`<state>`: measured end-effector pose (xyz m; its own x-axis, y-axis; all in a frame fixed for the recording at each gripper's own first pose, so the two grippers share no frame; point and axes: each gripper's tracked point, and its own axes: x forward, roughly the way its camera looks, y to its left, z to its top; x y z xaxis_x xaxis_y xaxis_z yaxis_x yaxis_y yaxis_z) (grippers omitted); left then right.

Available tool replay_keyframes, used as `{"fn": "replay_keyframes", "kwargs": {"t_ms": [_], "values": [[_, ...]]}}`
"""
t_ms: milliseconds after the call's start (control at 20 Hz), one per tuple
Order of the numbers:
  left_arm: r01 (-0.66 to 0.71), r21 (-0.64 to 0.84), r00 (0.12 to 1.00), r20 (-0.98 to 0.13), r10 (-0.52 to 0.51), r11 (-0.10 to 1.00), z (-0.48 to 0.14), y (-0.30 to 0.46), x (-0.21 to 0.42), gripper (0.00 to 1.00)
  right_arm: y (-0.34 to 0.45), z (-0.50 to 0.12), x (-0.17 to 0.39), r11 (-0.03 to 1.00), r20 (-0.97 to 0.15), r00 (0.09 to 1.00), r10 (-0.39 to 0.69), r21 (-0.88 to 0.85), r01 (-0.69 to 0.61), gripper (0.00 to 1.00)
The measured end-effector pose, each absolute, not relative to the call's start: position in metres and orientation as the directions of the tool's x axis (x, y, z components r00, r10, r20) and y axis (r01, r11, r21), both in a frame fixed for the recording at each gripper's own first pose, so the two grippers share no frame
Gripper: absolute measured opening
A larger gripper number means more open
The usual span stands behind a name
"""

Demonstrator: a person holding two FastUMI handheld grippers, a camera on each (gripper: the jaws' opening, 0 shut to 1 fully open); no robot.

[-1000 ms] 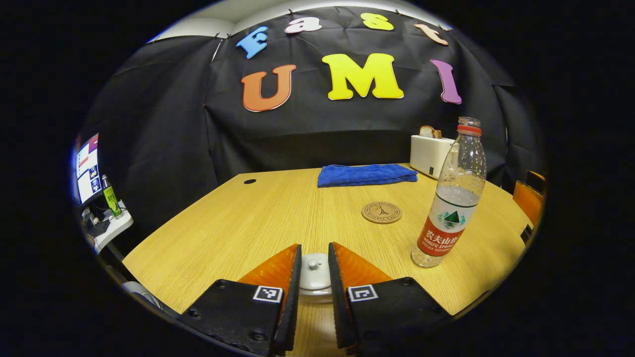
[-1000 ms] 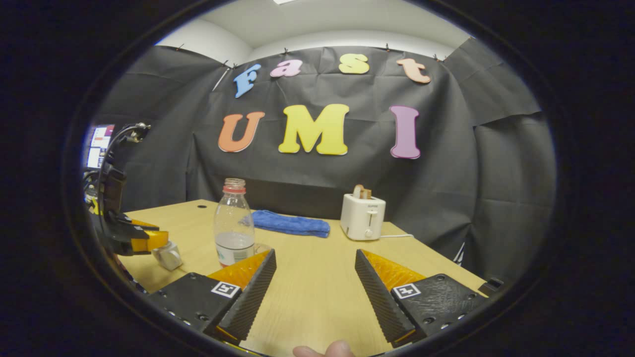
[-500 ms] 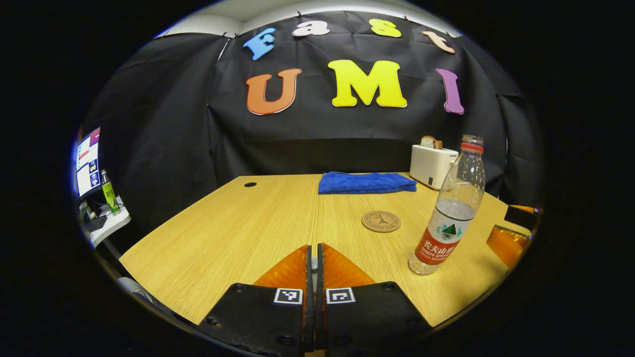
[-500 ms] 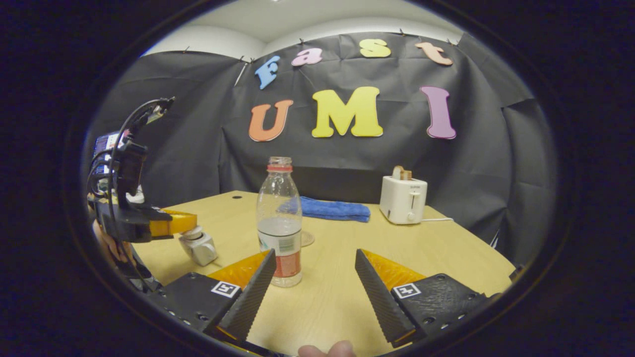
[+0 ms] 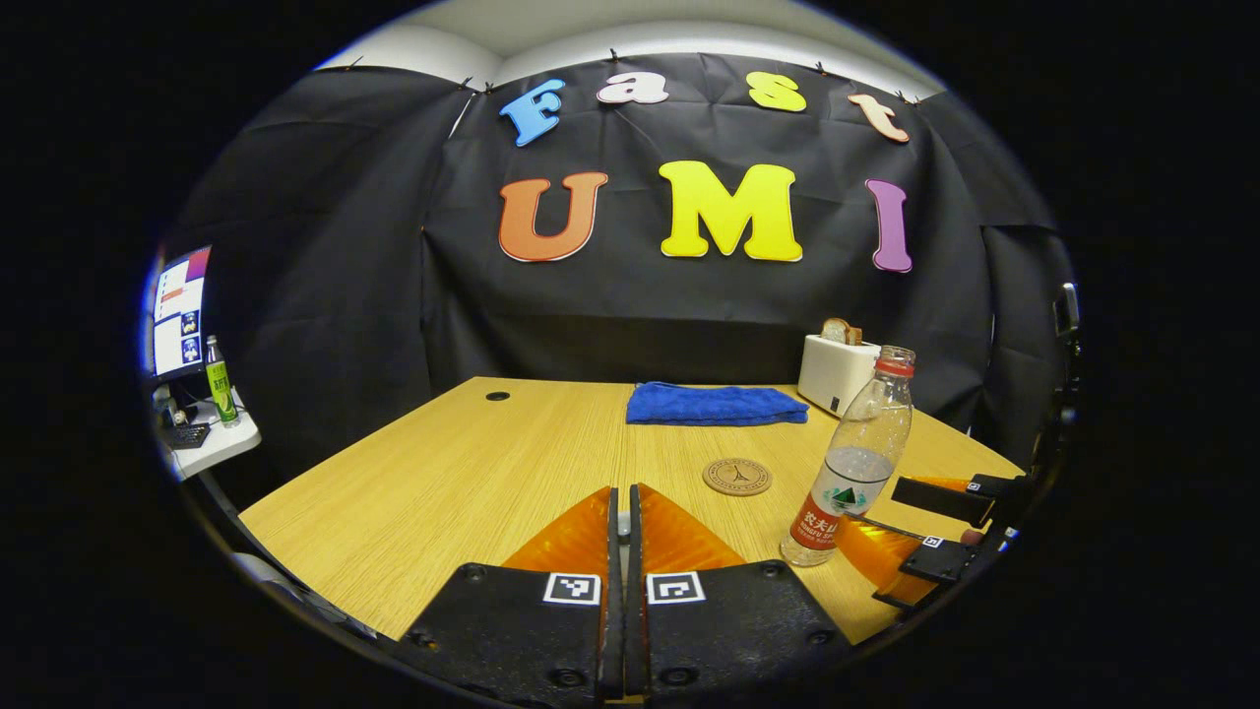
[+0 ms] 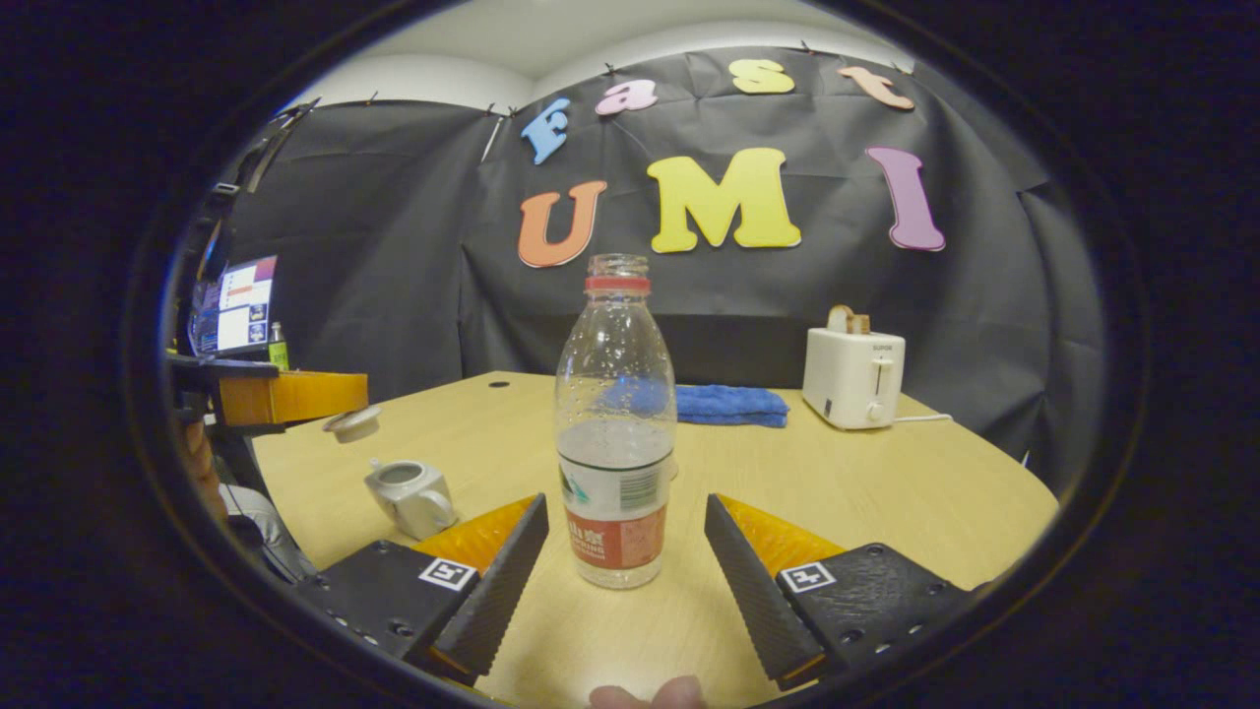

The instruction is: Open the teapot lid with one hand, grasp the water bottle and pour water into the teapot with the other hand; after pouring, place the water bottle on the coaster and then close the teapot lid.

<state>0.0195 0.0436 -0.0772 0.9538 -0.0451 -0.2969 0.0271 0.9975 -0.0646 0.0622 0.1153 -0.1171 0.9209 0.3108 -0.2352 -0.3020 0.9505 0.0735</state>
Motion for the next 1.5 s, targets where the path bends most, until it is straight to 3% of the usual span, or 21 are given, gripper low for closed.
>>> {"fn": "replay_keyframes", "kwargs": {"t_ms": [400,450,650,850,1150,1500], "values": [[0.021,-0.104,0.969,-0.242,-0.046,0.994,-0.062,0.056,0.021,0.03,0.129,-0.122,0.081,0.951,-0.257,0.918,0.304,0.143,-0.275,0.92],[0.027,-0.103,0.970,-0.239,-0.051,0.994,-0.062,0.056,0.021,0.03,0.129,-0.121,0.081,0.954,-0.259,0.920,0.295,0.131,-0.270,0.82],[0.046,-0.086,0.968,-0.243,-0.065,0.995,-0.066,0.060,0.021,0.00,0.130,-0.118,0.082,0.959,-0.273,0.924,0.269,-0.014,-0.283,0.71],[0.051,-0.085,0.970,-0.234,-0.070,0.995,-0.065,0.066,0.018,0.03,0.130,-0.114,0.081,0.927,-0.283,0.932,0.226,-0.230,-0.295,0.71],[0.038,-0.096,0.980,-0.192,-0.056,0.995,-0.058,0.088,0.021,0.03,0.135,-0.110,0.088,0.727,-0.241,0.953,0.185,-0.619,-0.298,0.71],[0.047,-0.083,0.979,-0.195,-0.063,0.995,-0.067,0.102,0.019,0.03,0.138,-0.112,0.102,0.463,-0.203,0.966,0.161,-0.849,-0.256,0.72]]}}
